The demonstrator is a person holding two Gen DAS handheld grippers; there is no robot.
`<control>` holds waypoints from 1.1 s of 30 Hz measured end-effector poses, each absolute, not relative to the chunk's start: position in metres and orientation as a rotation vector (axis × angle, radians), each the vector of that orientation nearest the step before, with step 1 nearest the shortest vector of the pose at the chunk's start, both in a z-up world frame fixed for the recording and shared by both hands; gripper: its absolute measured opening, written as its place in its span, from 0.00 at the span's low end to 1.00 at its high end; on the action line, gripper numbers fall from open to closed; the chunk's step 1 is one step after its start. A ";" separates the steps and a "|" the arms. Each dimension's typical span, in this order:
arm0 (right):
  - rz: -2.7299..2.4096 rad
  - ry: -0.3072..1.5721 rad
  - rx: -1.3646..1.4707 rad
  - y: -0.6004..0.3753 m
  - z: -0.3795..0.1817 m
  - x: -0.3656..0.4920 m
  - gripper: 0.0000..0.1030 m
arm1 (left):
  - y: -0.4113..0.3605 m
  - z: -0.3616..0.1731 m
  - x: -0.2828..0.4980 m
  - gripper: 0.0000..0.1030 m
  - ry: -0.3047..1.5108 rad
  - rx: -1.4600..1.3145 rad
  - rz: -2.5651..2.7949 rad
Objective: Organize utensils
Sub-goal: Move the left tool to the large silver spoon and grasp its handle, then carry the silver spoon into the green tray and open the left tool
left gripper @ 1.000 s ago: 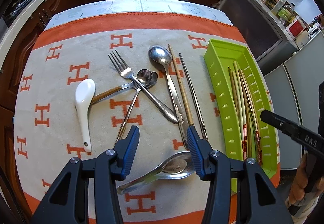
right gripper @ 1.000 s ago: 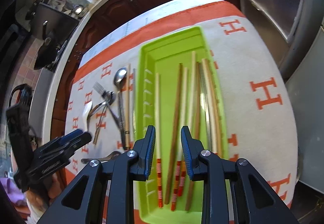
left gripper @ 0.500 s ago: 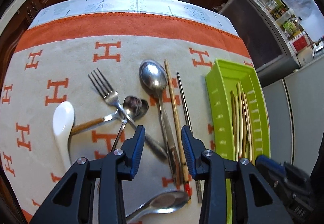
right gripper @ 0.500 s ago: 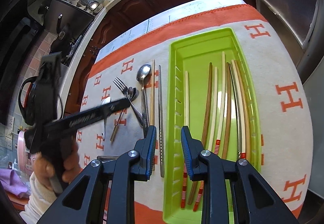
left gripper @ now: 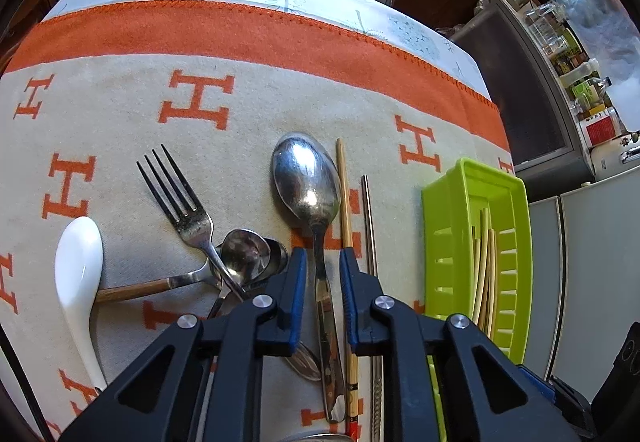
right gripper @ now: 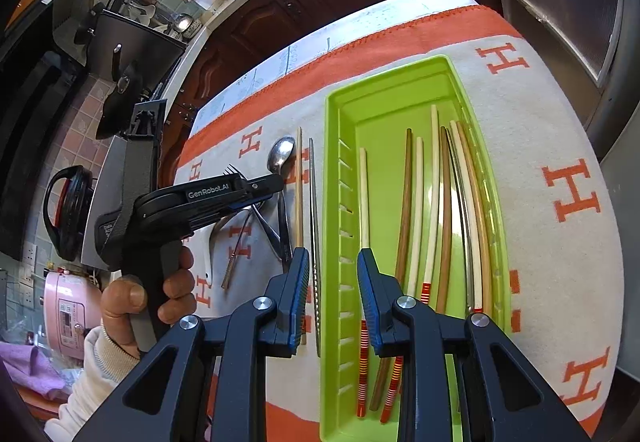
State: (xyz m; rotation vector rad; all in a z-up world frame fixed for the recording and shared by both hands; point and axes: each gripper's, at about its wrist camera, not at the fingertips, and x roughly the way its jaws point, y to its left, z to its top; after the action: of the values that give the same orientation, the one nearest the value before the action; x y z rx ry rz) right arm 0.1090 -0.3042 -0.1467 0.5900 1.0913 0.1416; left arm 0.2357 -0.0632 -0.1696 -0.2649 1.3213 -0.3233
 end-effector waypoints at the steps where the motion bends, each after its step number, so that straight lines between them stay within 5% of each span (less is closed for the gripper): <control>1: 0.145 1.089 0.592 -0.304 -0.147 0.109 0.25 | -0.064 -0.171 0.236 0.14 1.321 -0.264 -0.321; 13: 0.155 1.072 0.603 -0.303 -0.149 0.109 0.25 | -0.079 -0.180 0.244 0.14 1.296 -0.253 -0.300; 16: 0.153 1.072 0.611 -0.302 -0.150 0.108 0.25 | -0.081 -0.181 0.245 0.05 1.287 -0.236 -0.281; 23: 0.147 1.085 0.629 -0.302 -0.159 0.108 0.25 | -0.071 -0.182 0.242 0.04 1.273 -0.325 -0.271; 33: 0.147 1.082 0.653 -0.301 -0.160 0.104 0.25 | -0.057 -0.132 0.206 0.03 1.147 -0.373 -0.427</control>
State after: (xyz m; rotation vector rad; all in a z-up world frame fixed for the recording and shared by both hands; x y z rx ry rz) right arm 0.1040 -0.3013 -0.1602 0.6532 1.0817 0.1467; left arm 0.2057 -0.0573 -0.1316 -0.3728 1.1467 -0.4273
